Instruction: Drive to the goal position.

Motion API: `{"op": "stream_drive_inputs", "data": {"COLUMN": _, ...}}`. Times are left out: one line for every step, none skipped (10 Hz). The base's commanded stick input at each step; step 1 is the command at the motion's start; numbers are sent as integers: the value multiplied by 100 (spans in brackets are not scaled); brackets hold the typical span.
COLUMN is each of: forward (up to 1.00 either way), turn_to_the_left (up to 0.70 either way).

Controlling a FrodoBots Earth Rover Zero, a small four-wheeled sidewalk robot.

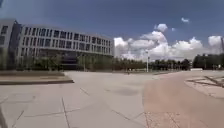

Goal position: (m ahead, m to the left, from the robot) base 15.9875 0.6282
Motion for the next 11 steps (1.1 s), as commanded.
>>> {"op": "stream_drive_inputs", "data": {"forward": 100, "turn_to_the_left": 0}}
{"op": "stream_drive_inputs", "data": {"forward": 100, "turn_to_the_left": 0}}
{"op": "stream_drive_inputs", "data": {"forward": 100, "turn_to_the_left": 23}}
{"op": "stream_drive_inputs", "data": {"forward": 100, "turn_to_the_left": 27}}
{"op": "stream_drive_inputs", "data": {"forward": 100, "turn_to_the_left": 27}}
{"op": "stream_drive_inputs", "data": {"forward": 100, "turn_to_the_left": 27}}
{"op": "stream_drive_inputs", "data": {"forward": 100, "turn_to_the_left": 27}}
{"op": "stream_drive_inputs", "data": {"forward": 100, "turn_to_the_left": 27}}
{"op": "stream_drive_inputs", "data": {"forward": 100, "turn_to_the_left": 8}}
{"op": "stream_drive_inputs", "data": {"forward": 100, "turn_to_the_left": 0}}
{"op": "stream_drive_inputs", "data": {"forward": 100, "turn_to_the_left": 0}}
